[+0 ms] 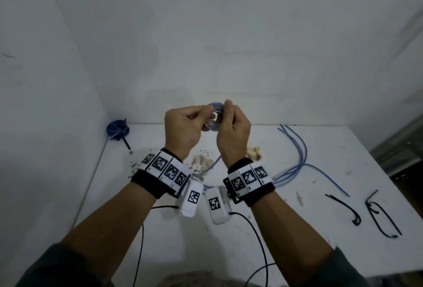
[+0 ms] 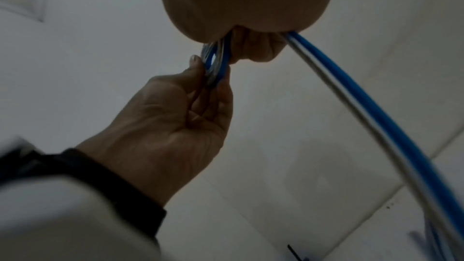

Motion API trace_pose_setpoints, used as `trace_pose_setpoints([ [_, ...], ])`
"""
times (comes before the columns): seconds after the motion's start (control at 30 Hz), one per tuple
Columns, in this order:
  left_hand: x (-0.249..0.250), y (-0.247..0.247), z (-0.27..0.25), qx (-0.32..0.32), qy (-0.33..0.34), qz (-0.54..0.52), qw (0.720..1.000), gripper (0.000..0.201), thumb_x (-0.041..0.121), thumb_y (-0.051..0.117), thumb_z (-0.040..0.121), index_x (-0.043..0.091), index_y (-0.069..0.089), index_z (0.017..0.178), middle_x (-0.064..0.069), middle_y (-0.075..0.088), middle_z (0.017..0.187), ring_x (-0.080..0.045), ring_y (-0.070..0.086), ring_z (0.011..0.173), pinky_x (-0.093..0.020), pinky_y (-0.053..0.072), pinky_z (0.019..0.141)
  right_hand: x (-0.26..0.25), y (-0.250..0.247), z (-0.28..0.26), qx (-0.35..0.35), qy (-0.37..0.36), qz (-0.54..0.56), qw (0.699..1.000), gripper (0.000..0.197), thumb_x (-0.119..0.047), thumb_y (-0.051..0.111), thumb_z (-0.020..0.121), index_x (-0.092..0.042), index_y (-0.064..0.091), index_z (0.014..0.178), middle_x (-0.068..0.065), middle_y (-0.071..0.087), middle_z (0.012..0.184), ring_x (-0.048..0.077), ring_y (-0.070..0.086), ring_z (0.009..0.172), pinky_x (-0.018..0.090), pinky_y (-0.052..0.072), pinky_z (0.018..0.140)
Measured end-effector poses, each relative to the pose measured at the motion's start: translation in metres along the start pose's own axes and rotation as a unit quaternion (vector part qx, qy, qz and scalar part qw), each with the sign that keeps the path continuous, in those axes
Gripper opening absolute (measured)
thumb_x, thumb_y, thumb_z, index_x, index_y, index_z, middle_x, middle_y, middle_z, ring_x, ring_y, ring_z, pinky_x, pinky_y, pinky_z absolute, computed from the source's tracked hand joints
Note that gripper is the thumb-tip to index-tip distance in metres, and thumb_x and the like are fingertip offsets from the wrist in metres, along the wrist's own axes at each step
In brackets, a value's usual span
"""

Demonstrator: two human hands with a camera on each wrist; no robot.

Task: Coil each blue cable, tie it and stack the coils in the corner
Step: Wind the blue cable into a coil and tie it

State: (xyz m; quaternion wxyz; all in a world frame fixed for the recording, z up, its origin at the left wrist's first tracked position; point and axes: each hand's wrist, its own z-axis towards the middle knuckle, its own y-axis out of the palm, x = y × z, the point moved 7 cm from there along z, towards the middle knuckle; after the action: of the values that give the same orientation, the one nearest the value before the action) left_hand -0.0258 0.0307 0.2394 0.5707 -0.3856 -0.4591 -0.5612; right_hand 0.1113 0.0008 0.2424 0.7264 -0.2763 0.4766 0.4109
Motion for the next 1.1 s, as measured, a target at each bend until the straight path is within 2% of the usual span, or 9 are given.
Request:
trace_pose_setpoints([
  [0.1,0.002,-0.001,-0.003,-0.037,-0.014,0.012,0.999,0.017,0.016,0.074,0.086,0.006,0.076,0.101,-0.009,0.076,0.080,-0.023,0.073,0.070,-0.030,0.060,0.061,-0.004,-0.001,0.007,-0.020,-0.046,-0.048,0.998,0.035,-0.019,0.052,0.102,-0.021,0.058,0.068,-0.010,0.050,0.055,0.003,0.044,0.052,0.019,0.035,0.053],
  [0.23,0.001,-0.003,0.003,-0.148,-0.088,0.008,0.985,0.016,0.006,0.073,0.085,0.006,0.074,0.101,-0.011,0.076,0.083,-0.025,0.074,0.075,-0.027,0.059,0.066,-0.015,0.000,0.015,-0.081,-0.109,-0.113,0.984,0.032,-0.017,0.056,0.100,-0.020,0.055,0.068,-0.013,0.045,0.051,0.003,0.042,0.048,0.015,0.029,0.052],
  [0.3,0.002,-0.006,0.007,-0.145,-0.090,0.011,0.985,0.014,0.002,0.074,0.083,0.005,0.074,0.097,-0.009,0.076,0.079,-0.024,0.074,0.070,-0.026,0.059,0.063,-0.017,0.002,0.013,-0.086,-0.098,-0.089,0.987,0.036,-0.017,0.054,0.101,-0.019,0.052,0.065,-0.012,0.044,0.053,0.003,0.040,0.049,0.016,0.031,0.053],
  [0.43,0.000,-0.005,0.003,-0.097,-0.110,-0.068,0.987,0.011,0.003,0.072,0.084,0.001,0.074,0.095,-0.011,0.075,0.077,-0.021,0.071,0.066,-0.025,0.057,0.062,-0.008,-0.002,0.006,0.009,-0.017,0.036,0.999,0.041,-0.022,0.048,0.104,-0.014,0.049,0.064,-0.010,0.044,0.056,0.007,0.039,0.054,0.023,0.035,0.055],
  [0.53,-0.008,-0.003,-0.004,-0.072,-0.144,-0.125,0.979,0.014,0.004,0.069,0.087,-0.003,0.072,0.099,-0.010,0.076,0.080,-0.021,0.072,0.070,-0.025,0.057,0.065,-0.007,0.005,-0.005,0.012,-0.039,0.047,0.998,0.027,-0.020,0.045,0.103,-0.011,0.056,0.080,-0.010,0.054,0.066,0.006,0.050,0.060,0.023,0.042,0.059],
  [0.7,-0.013,0.001,-0.012,-0.138,-0.176,-0.112,0.968,0.017,0.001,0.068,0.086,-0.006,0.070,0.102,-0.016,0.075,0.090,-0.023,0.074,0.082,-0.027,0.059,0.073,0.000,0.002,0.000,0.002,-0.054,0.006,0.998,0.023,-0.015,0.046,0.102,-0.016,0.058,0.082,-0.011,0.051,0.065,0.003,0.046,0.060,0.019,0.039,0.059],
  [0.8,-0.007,-0.005,-0.003,-0.190,-0.154,-0.037,0.969,0.022,0.003,0.071,0.085,-0.001,0.070,0.106,-0.016,0.075,0.096,-0.025,0.073,0.088,-0.030,0.060,0.077,-0.009,0.003,0.010,-0.092,-0.089,-0.044,0.991,0.022,-0.010,0.052,0.100,-0.017,0.064,0.083,-0.012,0.057,0.064,0.002,0.050,0.059,0.017,0.039,0.058],
  [0.93,0.009,-0.010,0.009,-0.178,-0.076,0.028,0.981,0.014,0.009,0.073,0.085,0.005,0.075,0.098,-0.014,0.076,0.087,-0.025,0.072,0.080,-0.033,0.060,0.075,-0.023,0.006,0.017,-0.173,-0.115,-0.066,0.976,0.021,-0.014,0.054,0.099,-0.015,0.067,0.082,-0.002,0.059,0.064,0.008,0.051,0.059,0.023,0.041,0.056],
  [1.1,0.013,-0.003,0.007,-0.134,-0.043,-0.007,0.990,0.010,0.005,0.072,0.085,0.012,0.075,0.092,-0.004,0.076,0.076,-0.020,0.071,0.069,-0.027,0.056,0.063,-0.019,0.000,0.019,-0.131,-0.034,0.028,0.990,0.025,-0.016,0.057,0.100,-0.013,0.066,0.077,-0.002,0.057,0.061,0.008,0.050,0.057,0.021,0.041,0.057],
])
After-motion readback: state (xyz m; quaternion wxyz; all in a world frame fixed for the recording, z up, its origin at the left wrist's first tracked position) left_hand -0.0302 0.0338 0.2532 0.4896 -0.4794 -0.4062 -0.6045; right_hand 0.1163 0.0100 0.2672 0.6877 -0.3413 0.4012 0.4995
